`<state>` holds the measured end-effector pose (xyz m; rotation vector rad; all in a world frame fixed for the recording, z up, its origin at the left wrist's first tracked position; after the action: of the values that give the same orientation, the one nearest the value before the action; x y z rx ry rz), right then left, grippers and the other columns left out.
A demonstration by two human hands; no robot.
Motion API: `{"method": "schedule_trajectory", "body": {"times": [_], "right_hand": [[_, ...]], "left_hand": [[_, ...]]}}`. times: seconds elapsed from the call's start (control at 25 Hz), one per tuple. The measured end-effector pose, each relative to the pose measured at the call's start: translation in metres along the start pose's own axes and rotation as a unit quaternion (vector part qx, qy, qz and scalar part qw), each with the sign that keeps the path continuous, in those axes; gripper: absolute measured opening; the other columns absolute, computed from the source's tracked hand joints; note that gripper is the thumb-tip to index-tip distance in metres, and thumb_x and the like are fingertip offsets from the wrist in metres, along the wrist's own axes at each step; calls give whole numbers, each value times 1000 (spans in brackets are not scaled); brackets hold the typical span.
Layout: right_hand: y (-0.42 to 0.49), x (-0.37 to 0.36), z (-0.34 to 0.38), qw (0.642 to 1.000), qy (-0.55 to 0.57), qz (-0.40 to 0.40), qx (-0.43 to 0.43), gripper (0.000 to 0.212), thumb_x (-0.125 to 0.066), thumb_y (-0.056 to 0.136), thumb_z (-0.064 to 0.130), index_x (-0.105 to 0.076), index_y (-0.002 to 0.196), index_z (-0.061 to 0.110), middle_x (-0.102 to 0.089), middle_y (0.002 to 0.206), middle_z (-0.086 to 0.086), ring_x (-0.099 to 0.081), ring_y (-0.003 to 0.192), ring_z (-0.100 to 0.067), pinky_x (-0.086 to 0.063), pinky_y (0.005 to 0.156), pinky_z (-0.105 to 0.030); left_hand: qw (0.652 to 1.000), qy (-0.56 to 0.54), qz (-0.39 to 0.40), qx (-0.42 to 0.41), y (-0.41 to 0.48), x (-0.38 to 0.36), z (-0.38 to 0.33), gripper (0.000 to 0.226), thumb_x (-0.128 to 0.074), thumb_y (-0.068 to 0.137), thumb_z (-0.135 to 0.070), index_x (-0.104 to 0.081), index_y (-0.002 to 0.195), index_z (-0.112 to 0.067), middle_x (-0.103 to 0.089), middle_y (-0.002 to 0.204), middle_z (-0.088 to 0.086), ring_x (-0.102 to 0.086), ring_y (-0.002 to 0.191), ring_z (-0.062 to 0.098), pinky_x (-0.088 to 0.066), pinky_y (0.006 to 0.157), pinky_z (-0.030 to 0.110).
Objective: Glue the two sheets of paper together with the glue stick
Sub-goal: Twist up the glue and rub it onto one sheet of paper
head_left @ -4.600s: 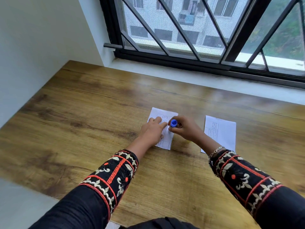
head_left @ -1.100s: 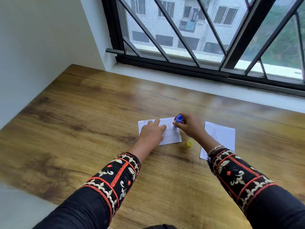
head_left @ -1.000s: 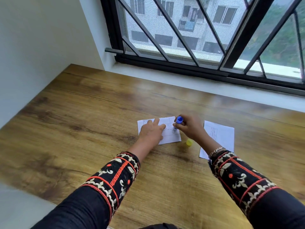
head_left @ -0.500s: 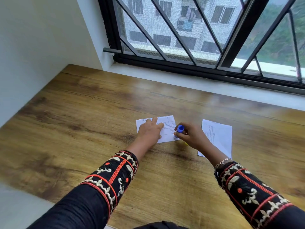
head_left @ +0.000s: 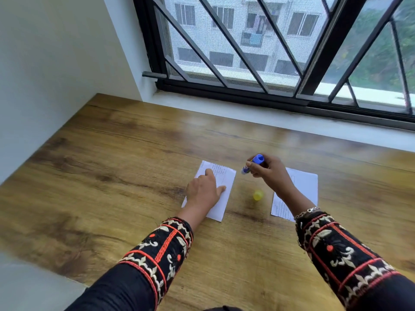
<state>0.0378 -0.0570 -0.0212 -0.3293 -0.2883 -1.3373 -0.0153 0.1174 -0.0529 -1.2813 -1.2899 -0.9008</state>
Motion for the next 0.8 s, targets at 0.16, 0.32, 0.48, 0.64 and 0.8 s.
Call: {"method": "schedule_trajectory", "body": {"times": [0.16,0.32,0.48,0.64,0.8], "right_hand": [[6,-5,3,1000,-3,2,-6,4,-64,81,21,-63,78,20,-65,75,-11,-57,67,-22,-53,76,-50],[12,-9,5,999,-36,3,-8,6,-65,80,23,-64,80,17,-67,75,-11,-59,66,-23,-53,77,-52],[19,-15,5,997,-73,5,-7,11,-65,81,26,-64,83,15,-70,81,-19,-62,71,-31,-53,78,-57],[24,-19,6,995,-99,6,-6,15,-63,81,26,-64,86,12,-69,85,-22,-63,79,-39,-52,79,-56],[36,-19,12,992,-125,-1,4,15,-63,81,25,-65,86,10,-68,79,-16,-61,73,-33,-53,77,-49]], "left_hand": [[999,10,-30,-29,3,10,-3,41,-51,90,-40,-47,112,-5,-56,114,15,-53,102,30,-44,75,37],[982,44,60,-173,9,18,7,51,-63,84,-28,-41,129,-20,-41,134,5,-35,123,26,-39,94,39],[971,45,157,-175,7,10,15,69,-68,78,-33,-32,137,-29,-23,149,-1,-23,134,24,-33,106,41],[980,48,135,-141,11,11,8,67,-65,81,-34,-30,137,-29,-21,150,0,-23,134,25,-37,103,44],[983,55,127,-124,17,14,-2,65,-63,82,-36,-31,136,-25,-23,148,5,-28,129,29,-41,98,43]]}}
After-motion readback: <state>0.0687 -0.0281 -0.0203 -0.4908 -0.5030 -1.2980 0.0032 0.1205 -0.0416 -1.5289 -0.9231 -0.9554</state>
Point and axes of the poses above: each hand's wrist, its own y-axis towards the middle knuckle, its own x-axis out of the back of the hand, z = x × y, the point moved 3 cm from there along y, towards the middle knuckle
